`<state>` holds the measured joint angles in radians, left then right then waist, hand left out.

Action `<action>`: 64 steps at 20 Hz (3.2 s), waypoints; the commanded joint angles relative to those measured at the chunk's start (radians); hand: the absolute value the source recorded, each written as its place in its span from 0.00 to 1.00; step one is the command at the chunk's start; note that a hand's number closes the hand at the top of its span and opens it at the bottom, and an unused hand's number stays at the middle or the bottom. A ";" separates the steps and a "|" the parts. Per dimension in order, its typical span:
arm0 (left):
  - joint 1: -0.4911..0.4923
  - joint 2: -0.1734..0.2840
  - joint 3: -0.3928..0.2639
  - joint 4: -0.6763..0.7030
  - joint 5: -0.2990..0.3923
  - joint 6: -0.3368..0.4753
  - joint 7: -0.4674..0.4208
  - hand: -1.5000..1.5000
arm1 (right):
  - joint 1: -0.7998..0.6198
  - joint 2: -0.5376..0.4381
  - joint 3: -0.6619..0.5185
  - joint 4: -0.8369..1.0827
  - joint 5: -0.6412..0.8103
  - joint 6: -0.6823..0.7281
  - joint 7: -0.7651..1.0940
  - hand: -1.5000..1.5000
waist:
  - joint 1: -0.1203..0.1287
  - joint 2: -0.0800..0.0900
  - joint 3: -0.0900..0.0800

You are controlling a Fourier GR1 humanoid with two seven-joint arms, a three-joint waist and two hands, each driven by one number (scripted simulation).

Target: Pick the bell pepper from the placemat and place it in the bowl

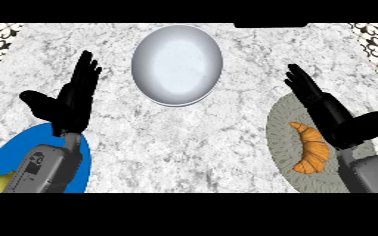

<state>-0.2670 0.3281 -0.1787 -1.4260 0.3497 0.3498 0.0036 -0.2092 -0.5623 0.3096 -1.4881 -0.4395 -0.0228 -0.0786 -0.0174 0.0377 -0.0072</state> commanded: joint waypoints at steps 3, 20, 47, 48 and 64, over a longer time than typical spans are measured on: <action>0.021 0.002 -0.057 -0.023 -0.059 -0.006 0.005 0.50 | 0.084 -0.162 0.081 0.011 0.136 0.248 -0.177 1.00 | 0.013 -0.040 0.009; 0.118 -0.002 -0.116 -0.097 -0.109 -0.045 0.000 0.50 | 0.340 -0.239 -0.293 0.213 0.221 0.205 -1.182 0.00 | 0.007 -0.040 0.008; 0.136 -0.090 -0.045 -0.105 -0.217 -0.116 0.027 0.50 | 0.199 -0.307 -0.301 0.267 0.613 0.308 -0.640 0.00 | 0.024 -0.037 0.007; 0.111 -0.122 -0.043 -0.076 -0.222 -0.123 0.026 0.50 | 0.159 -0.287 -0.321 0.281 0.627 0.320 -0.621 0.00 | 0.021 -0.037 0.007; 0.138 -0.139 0.023 -0.130 -0.252 -0.181 0.062 0.50 | 0.175 -0.240 -0.402 0.376 0.583 0.520 -0.732 0.00 | 0.020 -0.037 0.007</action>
<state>-0.1283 0.1922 -0.1783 -1.5568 0.0902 0.1905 0.0641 -0.0010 -0.7960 -0.0805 -1.1796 0.1473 0.3910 -0.7689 0.0002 -0.0006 0.0001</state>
